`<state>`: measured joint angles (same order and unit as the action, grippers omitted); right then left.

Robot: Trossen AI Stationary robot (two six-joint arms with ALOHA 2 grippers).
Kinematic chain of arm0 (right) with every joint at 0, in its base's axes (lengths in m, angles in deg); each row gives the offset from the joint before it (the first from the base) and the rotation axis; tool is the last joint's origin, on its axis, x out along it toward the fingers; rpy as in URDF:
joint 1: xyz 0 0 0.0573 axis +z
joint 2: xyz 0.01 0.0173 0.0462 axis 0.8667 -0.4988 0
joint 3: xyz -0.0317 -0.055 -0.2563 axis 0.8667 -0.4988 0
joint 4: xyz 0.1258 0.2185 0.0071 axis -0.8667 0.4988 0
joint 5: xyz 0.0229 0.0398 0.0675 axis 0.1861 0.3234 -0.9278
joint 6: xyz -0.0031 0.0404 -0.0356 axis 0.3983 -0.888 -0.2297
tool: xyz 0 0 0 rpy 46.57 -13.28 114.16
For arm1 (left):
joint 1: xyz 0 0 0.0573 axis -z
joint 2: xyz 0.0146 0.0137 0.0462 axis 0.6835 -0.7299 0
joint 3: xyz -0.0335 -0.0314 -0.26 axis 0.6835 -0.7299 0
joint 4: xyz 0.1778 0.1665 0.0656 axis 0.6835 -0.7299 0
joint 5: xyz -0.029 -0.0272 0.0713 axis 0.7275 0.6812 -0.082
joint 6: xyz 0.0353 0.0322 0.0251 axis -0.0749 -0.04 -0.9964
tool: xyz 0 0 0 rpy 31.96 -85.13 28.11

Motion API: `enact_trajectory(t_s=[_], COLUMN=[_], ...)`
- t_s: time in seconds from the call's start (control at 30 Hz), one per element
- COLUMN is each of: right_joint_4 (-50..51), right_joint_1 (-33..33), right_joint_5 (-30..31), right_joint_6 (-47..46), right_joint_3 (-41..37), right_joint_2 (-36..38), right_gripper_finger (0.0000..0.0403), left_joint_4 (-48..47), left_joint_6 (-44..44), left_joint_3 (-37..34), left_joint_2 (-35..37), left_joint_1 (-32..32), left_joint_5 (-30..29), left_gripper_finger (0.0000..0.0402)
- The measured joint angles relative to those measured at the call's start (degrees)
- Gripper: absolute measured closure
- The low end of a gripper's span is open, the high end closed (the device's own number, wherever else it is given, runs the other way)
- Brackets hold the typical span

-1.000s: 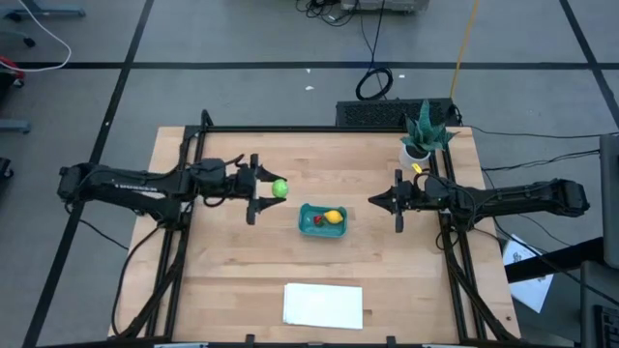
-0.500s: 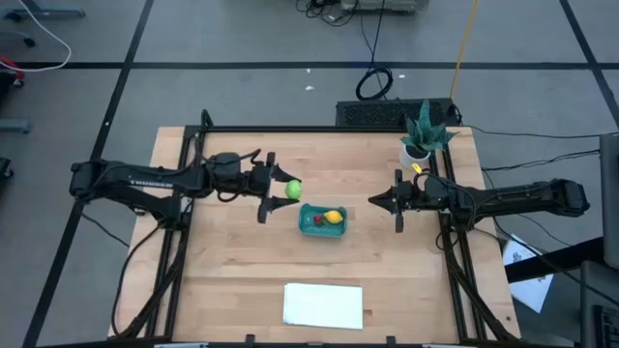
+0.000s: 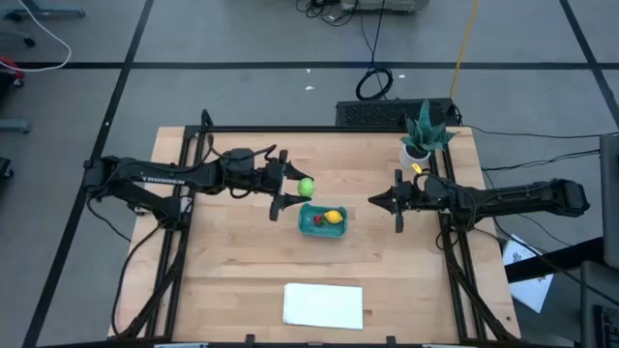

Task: Pick and placing Produce into tupperware
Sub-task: Put the green cabbage into the blue bin

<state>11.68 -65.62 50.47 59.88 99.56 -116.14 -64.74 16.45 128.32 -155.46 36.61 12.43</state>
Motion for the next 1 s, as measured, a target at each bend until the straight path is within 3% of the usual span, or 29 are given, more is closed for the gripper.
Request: enact_trajectory(t_s=[0.23, 0.63, 1.0], right_joint_4=[-0.04, -0.11, -0.37], right_joint_1=[0.00, 0.02, -0.02], right_joint_5=[0.00, 0.00, 0.00], right_joint_6=[0.00, -0.01, 0.24], right_joint_3=[0.00, 0.00, 0.02], right_joint_2=[0.00, -0.17, -1.17], right_gripper_finger=[0.0403, 0.0403, 0.0403], left_joint_4=[-0.51, -0.19, -10.22], left_joint_6=[2.65, 4.02, 2.47], left_joint_3=[1.43, 5.66, 14.53], left_joint_2=[-1.64, -7.24, -16.88], left_joint_1=[-2.06, -4.67, -6.00], left_joint_5=[3.95, 5.91, 7.89], left_gripper_finger=[0.0144, 0.0144, 0.0144])
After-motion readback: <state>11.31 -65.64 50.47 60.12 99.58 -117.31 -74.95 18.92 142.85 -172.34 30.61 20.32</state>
